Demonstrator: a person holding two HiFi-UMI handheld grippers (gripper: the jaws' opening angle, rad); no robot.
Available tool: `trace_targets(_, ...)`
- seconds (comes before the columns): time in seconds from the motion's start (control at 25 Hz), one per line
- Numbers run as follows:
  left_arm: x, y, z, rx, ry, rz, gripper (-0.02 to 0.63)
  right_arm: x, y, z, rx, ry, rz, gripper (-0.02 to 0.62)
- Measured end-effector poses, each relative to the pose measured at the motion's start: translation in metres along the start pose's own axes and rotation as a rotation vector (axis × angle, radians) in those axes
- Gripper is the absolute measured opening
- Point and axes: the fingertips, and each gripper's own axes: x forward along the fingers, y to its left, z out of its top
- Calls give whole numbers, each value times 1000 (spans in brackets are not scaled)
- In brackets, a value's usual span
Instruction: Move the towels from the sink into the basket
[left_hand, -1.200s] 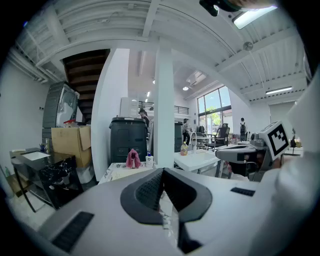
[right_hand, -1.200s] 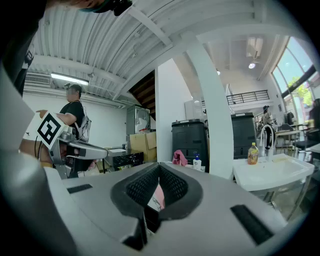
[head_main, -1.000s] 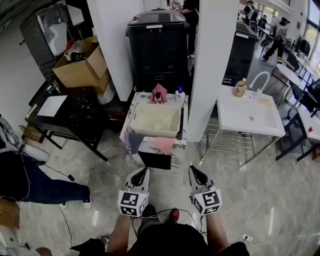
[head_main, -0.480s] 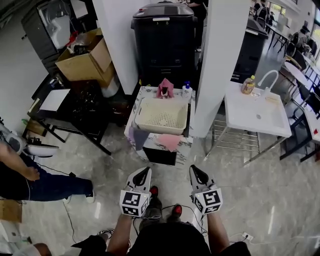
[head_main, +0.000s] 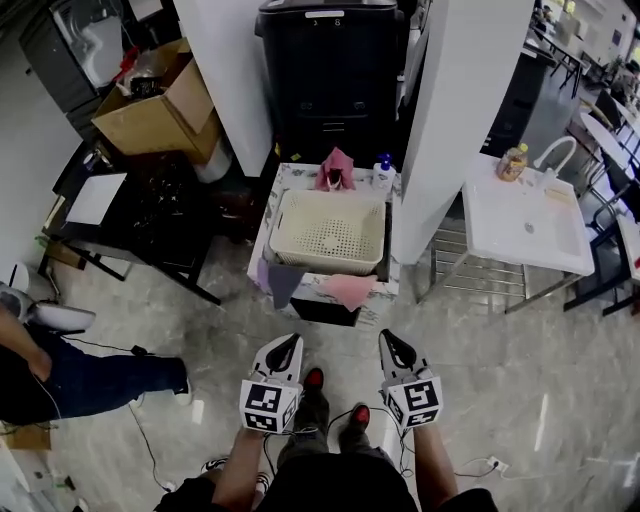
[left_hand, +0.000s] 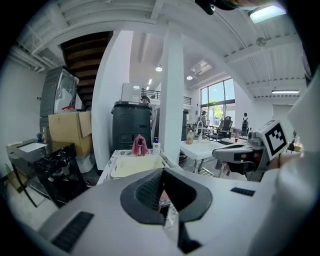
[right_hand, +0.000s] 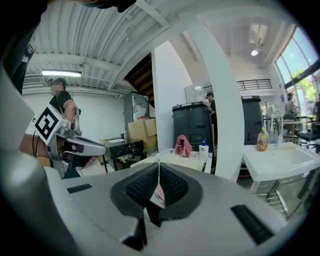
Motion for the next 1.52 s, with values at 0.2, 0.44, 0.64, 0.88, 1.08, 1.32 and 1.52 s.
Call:
trace_targets(0.2,35,20,-15,-22,46,-35,8,42,-7,-20,20,58,-10,29)
trace_targets(0.44,70,43,-37,-37,111,-83,8,82,-16,-47,70,120,-41,29)
trace_targets(0.64,99,62,-49,-26,149,-115,8,111,-25,-67,105,160,-65,29)
trace_targets(0.88,126,79,-50,-1,166,-142,8,142,-36,-86,147,195,-103,31)
trace_targets(1.08,138,93,-57,-4,192,-149,8,170,-41,-107,213,245,-104,153)
trace_targets(1.32,147,104,-65,-31,212,-151,8,187,-55,-126,197,292,-154,199)
trace_targets(1.52,150,108,-71,-51,221,-151,8,195,-60,-136,158,327,-185,206)
